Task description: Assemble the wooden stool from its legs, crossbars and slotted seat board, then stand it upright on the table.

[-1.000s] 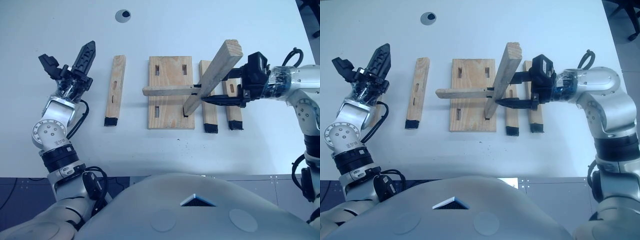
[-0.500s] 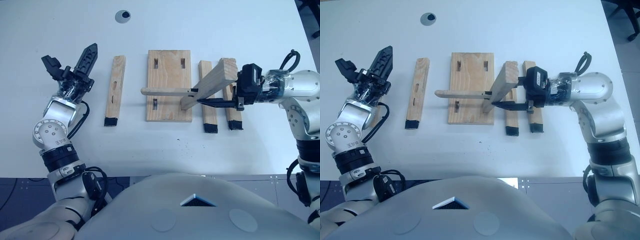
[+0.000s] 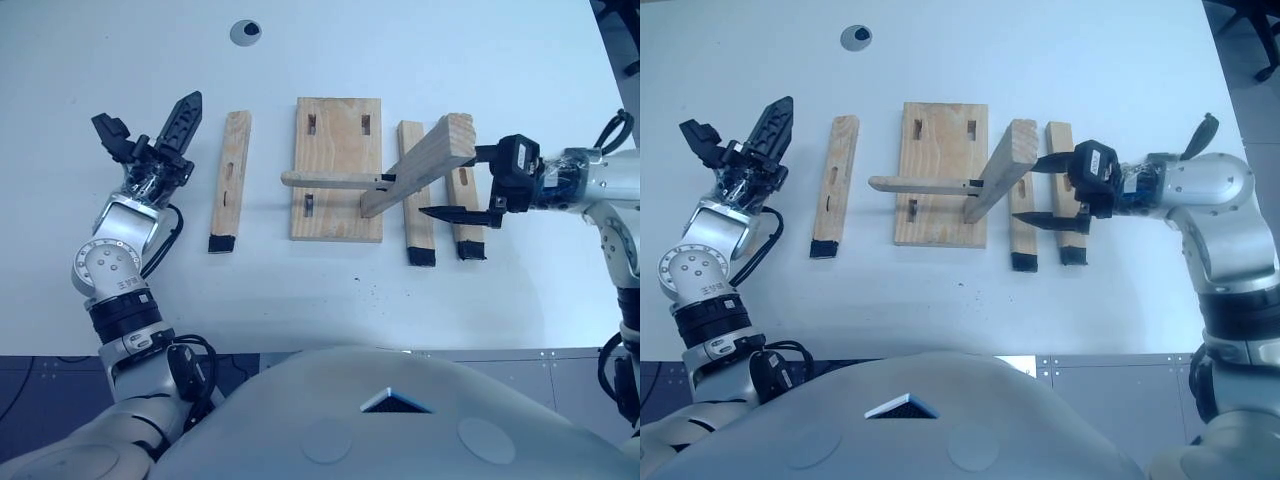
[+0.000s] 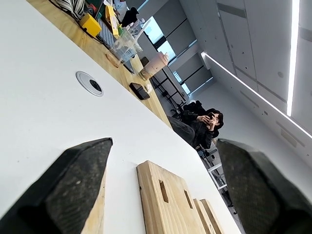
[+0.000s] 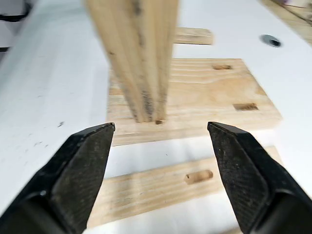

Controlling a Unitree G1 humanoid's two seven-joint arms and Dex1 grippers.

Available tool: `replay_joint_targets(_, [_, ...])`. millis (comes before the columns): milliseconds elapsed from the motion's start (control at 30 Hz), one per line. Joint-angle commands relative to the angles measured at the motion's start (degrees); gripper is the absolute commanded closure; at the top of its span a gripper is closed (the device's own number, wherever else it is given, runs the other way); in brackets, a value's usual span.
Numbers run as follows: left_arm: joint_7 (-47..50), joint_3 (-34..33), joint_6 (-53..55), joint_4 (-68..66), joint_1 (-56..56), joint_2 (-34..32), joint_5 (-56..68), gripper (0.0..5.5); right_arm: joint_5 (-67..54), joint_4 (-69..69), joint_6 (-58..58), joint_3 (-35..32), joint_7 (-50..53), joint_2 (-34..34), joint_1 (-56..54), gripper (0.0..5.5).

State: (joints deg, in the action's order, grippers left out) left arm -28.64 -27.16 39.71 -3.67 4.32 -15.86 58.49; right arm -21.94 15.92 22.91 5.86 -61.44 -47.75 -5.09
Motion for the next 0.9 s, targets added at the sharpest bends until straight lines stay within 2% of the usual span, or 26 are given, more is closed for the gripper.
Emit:
replay_joint_targets(33, [0.83, 0.41, -0.87, 1.09, -1.15, 0.74, -1.28, 1.61, 2.35, 9.23, 16.47, -0.84, 17.46, 5.98, 2.95, 1.99])
replay_joint_targets(100, [1.00, 0.69, -0.97, 1.45, -1.48, 1.20, -1.54, 1.61, 2.02, 11.89, 26.47, -0.53, 24.24, 9.42, 2.22, 1.99])
replay_joint_targets(267, [2.07, 0.32, -0.80, 1.41, -0.99, 1.47, -1.31, 1.61, 4.82, 15.98, 38.94, 0.90, 36.18, 15.54, 1.99, 1.99])
replay_joint_targets(467, [2.88, 0.91, -0.68, 1.42, -0.74, 1.49, -1.72, 1.61, 4.01, 15.14, 46.95, 1.46, 41.52, 21.29, 1.72, 1.99])
replay_joint_targets(633, [2.22, 1.54, -0.76, 1.35, -0.65, 0.76, -2.31, 1.61, 6.52, 13.63, 50.28, 5.59, 44.96, 20.30, 1.80, 1.99])
replay_joint_targets(800, [1.49, 2.61, -0.94, 2.46, -0.80, 0.11, -3.14, 1.61, 8.29, 13.24, 49.99, 7.88, 46.70, 19.46, 1.97, 2.68])
replay_joint_targets(900, [1.08, 3.49, -0.33, 5.36, -0.48, -0.16, -2.58, 1.61, 7.75, 13.03, 50.29, 6.05, 47.23, 21.17, 0.82, 3.12])
